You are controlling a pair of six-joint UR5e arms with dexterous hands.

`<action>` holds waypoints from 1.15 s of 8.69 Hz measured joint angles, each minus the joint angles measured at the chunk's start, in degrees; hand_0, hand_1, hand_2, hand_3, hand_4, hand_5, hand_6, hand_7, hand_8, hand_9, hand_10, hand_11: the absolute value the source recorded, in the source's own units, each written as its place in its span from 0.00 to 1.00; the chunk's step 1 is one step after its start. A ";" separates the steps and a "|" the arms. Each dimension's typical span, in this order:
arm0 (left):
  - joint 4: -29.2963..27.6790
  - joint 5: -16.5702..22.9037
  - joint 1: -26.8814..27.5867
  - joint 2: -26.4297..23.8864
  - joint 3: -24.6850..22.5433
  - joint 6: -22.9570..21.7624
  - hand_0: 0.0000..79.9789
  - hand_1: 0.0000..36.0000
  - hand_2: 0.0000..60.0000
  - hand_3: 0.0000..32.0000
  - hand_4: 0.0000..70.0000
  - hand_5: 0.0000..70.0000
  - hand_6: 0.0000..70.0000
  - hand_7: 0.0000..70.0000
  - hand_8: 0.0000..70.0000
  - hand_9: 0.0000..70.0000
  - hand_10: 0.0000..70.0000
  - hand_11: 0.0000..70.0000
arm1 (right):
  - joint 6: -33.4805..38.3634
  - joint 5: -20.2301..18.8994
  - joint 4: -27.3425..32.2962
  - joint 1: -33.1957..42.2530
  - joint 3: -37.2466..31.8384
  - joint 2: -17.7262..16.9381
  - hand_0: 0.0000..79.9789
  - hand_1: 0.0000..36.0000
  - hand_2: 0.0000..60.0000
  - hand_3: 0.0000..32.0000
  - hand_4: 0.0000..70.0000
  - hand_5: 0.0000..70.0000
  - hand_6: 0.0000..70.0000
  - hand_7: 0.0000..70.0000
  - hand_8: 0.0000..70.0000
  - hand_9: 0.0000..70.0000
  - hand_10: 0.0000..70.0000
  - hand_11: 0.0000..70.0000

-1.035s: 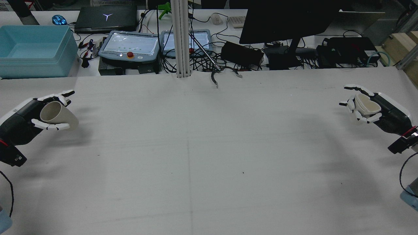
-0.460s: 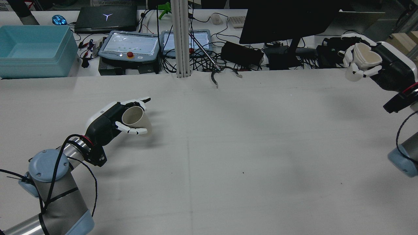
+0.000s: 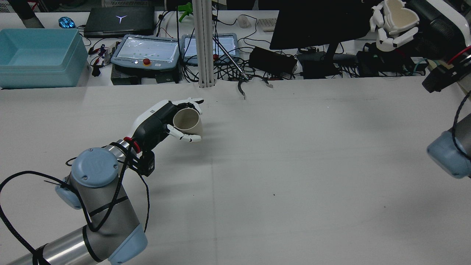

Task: Pour water
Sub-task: 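Carry both cups toward the table center, white cup raised higher, then tilt the white cup over the beige cup held by the left hand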

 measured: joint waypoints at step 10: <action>0.84 0.44 6.74 -11.10 3.15 9.86 1.00 1.00 1.00 0.00 0.68 1.00 0.24 0.22 0.06 0.02 0.08 0.17 | -44.91 23.69 -19.61 -34.04 9.53 12.03 1.00 1.00 1.00 0.00 0.15 0.35 0.63 0.68 0.48 0.63 0.00 0.08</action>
